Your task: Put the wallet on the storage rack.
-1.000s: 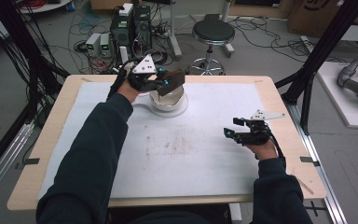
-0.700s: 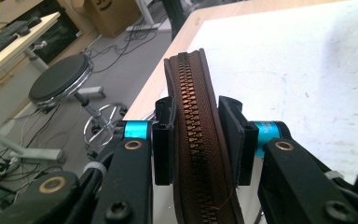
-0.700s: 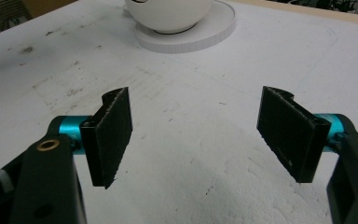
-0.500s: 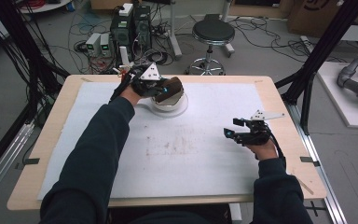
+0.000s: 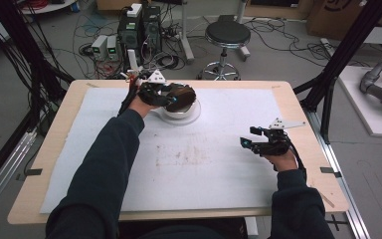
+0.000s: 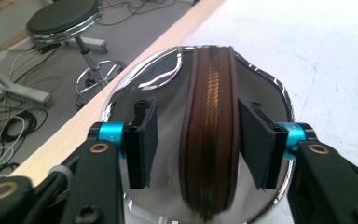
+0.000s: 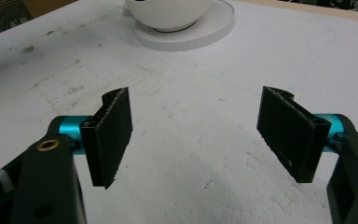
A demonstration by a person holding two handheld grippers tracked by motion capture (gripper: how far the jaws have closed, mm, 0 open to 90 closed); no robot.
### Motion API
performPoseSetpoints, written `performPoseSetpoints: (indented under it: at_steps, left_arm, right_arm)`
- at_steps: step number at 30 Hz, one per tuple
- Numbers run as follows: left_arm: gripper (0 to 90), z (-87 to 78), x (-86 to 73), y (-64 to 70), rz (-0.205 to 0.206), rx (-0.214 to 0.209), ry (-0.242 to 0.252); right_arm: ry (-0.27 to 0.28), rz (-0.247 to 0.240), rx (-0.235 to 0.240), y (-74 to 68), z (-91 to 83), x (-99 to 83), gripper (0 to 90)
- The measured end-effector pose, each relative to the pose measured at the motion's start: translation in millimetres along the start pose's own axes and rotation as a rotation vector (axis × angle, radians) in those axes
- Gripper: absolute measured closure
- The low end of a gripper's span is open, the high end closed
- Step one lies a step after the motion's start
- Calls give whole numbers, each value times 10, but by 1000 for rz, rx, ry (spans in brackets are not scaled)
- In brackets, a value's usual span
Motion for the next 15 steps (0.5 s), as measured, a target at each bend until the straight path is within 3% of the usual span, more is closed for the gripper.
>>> performPoseSetpoints:
  at_steps: [9, 15]
  left_arm:
    - [360, -540, -85, 120, -196, 25, 140]
    - [261, -938, -221, 246, -249, 90, 233]
  right_arm:
    - [-8, -10, -13, -7, 6, -5, 265]
    - [-13, -38, -100, 45, 9, -9, 220]
Point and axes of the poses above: each handheld gripper's, and its own axes: z roughly forward along the jaws, x roughly out of its top, y roughly to its right, the point moved 6 cm from there along z, roughly forward along the jaws, and after that the axes turned 9 degrees about z, right-handed, at the moved point
